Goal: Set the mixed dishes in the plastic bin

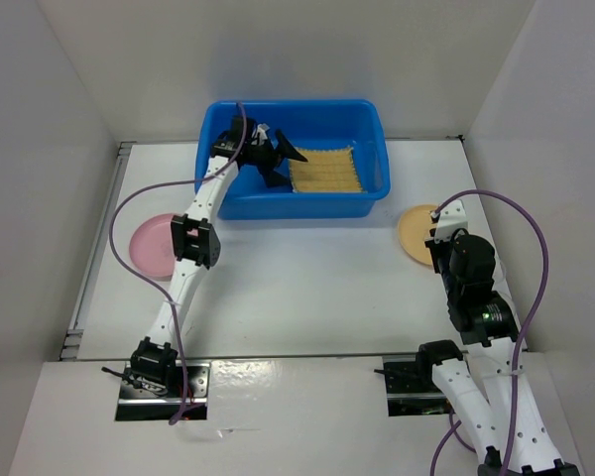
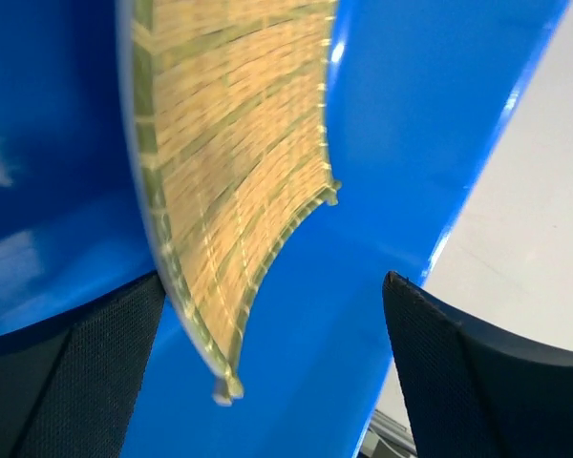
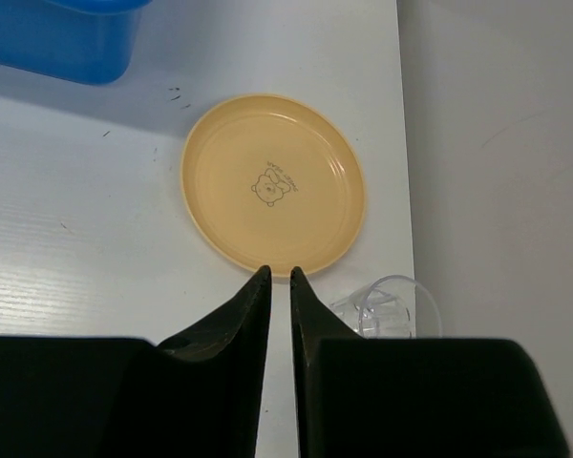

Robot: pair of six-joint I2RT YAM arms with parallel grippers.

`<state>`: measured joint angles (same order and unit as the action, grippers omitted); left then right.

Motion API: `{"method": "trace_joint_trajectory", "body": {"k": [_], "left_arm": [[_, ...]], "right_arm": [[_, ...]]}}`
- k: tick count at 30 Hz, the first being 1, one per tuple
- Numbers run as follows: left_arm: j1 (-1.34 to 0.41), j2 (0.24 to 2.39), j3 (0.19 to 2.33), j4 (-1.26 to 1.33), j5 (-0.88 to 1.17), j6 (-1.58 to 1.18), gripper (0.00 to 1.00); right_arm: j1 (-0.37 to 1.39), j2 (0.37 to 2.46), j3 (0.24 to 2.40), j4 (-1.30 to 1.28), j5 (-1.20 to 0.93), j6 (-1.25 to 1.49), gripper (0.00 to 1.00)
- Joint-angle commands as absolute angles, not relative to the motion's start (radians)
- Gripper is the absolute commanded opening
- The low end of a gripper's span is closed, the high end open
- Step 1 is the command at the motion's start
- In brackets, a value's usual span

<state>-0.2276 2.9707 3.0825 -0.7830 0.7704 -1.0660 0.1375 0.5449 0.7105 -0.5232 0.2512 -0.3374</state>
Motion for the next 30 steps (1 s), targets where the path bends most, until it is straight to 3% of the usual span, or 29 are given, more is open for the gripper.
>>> {"method": "trace_joint_trajectory", "body": {"k": [1, 12, 19, 20, 24, 27, 28, 30], "left_arm": [[-0.209, 2.956, 3.131, -0.853, 0.764, -1.006, 1.0], [-0.172, 2.806, 3.099, -1.299, 0.323, -0.686, 1.0], [-0.192, 2.338, 2.855, -1.299, -0.098, -0.58, 1.0], [-0.202, 2.277, 2.794, -1.299, -0.229, -0.58, 1.0], [-0.178, 1.966, 2.446, -1.278, -0.409, -0.561, 1.0], [-0.062, 1.733, 2.067, -1.151, -0.402, -0.575, 1.0], [-0.013, 1.674, 1.854, -1.114, -0.378, -0.575, 1.0], [0.141, 1.531, 1.668, -1.007, -0.235, -0.536, 1.0]], "right_arm": [[0.143, 0.537, 0.704, -0.476, 0.249, -0.339, 0.19], [0.143, 0.546, 0.704, -0.476, 0.239, -0.339, 0.26], [0.152, 0.564, 0.695, -0.476, 0.239, -0.348, 0.28], [0.152, 0.565, 0.695, -0.476, 0.239, -0.348, 0.28], [0.152, 0.574, 0.695, -0.476, 0.239, -0.348, 0.28], [0.161, 0.574, 0.695, -0.476, 0.239, -0.348, 0.28], [0.161, 0.574, 0.695, -0.476, 0.239, -0.348, 0.28], [0.161, 0.586, 0.695, -0.476, 0.239, -0.348, 0.28]]}}
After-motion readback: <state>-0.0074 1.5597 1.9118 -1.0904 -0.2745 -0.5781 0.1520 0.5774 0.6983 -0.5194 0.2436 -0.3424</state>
